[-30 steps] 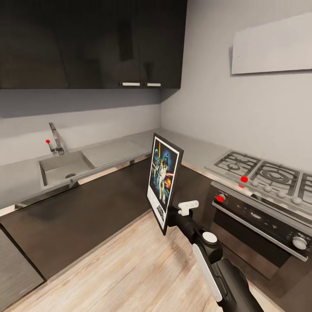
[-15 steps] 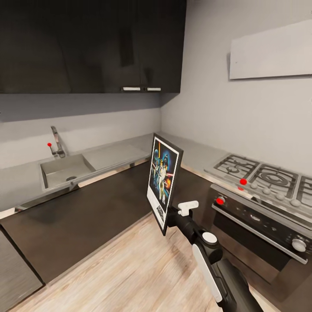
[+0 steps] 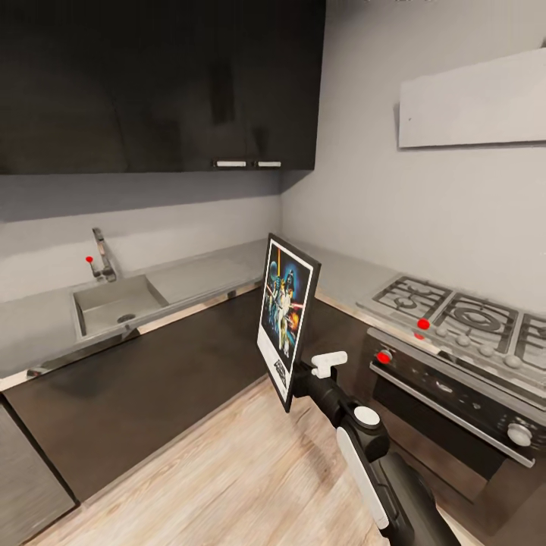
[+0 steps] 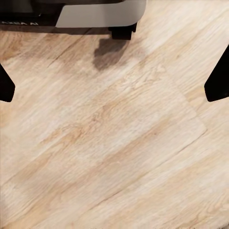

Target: Pick up the poster from the kitchen countertop and hang it on one of the wall nails in the kitchen.

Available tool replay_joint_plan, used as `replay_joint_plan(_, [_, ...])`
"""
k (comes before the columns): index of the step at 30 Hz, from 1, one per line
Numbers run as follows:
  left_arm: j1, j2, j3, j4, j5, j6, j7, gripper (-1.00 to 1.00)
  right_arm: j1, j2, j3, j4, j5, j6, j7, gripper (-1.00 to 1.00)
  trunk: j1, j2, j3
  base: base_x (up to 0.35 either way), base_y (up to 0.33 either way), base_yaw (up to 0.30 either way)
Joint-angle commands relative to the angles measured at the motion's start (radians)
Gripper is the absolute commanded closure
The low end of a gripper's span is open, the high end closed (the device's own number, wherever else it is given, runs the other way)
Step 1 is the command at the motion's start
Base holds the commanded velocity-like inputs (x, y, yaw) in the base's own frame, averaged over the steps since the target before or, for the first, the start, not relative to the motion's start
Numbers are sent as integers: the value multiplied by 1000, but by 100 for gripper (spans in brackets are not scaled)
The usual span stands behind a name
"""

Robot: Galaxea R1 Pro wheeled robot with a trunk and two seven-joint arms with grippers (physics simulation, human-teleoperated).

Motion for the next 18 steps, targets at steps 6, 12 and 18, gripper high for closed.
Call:
replay_joint_plan(6, [0, 0, 3, -1, 8, 2, -10, -100, -1, 1, -1, -2, -9, 5, 5, 100, -23, 42, 18, 0, 0, 0])
replay_joint_plan(12, [1, 0, 2, 1, 8, 3, -10, -100, -1, 2, -1, -4, -10, 5, 5, 100, -46, 84, 37, 0, 0, 0])
replay_joint_plan(18, [0, 0, 3, 3, 8, 3, -10, -100, -1, 1, -1, -4, -10, 5, 5, 100, -69, 126, 56, 0, 0, 0])
